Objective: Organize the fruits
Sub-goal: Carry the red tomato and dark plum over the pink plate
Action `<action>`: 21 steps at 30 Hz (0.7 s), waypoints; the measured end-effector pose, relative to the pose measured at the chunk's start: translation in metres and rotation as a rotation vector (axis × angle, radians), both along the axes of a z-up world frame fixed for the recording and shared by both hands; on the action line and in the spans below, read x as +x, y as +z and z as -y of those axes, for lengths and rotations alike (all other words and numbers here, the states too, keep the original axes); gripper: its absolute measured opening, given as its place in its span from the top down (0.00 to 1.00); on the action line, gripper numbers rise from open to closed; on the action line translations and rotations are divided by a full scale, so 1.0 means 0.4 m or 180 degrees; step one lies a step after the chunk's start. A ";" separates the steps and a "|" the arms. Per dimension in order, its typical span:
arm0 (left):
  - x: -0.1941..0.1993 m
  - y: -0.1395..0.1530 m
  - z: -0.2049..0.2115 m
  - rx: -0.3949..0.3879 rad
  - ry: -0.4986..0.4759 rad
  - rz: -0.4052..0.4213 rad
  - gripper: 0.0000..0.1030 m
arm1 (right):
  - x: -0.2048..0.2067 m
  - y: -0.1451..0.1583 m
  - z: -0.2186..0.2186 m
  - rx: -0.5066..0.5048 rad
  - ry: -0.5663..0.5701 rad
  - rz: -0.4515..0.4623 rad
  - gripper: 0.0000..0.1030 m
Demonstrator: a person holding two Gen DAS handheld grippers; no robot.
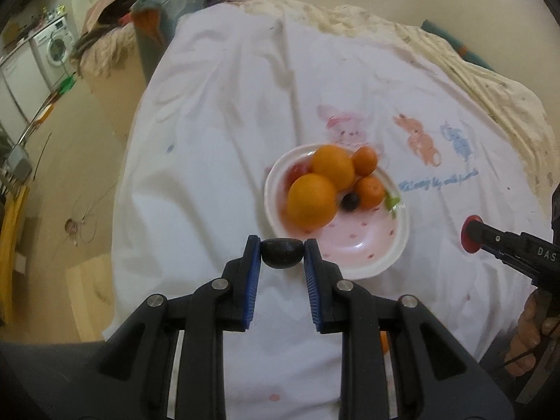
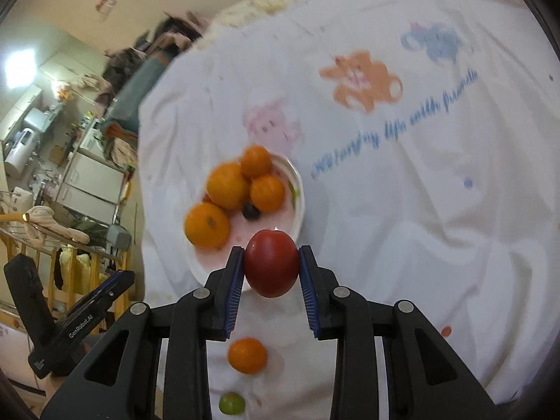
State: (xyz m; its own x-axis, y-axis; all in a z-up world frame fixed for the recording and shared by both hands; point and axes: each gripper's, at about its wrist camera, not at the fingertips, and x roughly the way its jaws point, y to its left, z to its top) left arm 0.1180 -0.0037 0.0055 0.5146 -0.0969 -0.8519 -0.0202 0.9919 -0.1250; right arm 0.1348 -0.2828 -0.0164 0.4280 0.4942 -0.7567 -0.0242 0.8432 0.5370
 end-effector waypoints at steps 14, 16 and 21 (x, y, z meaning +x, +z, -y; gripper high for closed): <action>0.114 0.022 0.054 -0.0301 -0.0190 0.0010 0.79 | 0.020 0.068 0.020 0.0131 -0.0030 0.0395 0.68; 0.126 0.012 0.064 -0.0321 -0.0215 -0.0010 0.79 | 0.028 0.067 0.022 0.0142 -0.0030 0.0390 0.68; 0.158 -0.013 0.096 -0.0268 -0.0297 -0.0014 0.79 | 0.066 0.053 0.017 0.0106 0.0001 0.0336 0.68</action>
State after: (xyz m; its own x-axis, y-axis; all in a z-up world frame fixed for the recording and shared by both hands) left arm 0.1810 -0.0420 0.0002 0.4962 -0.2154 -0.8410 0.0709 0.9756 -0.2080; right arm 0.1611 -0.2897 0.0049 0.5044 0.5185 -0.6904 -0.0825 0.8249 0.5593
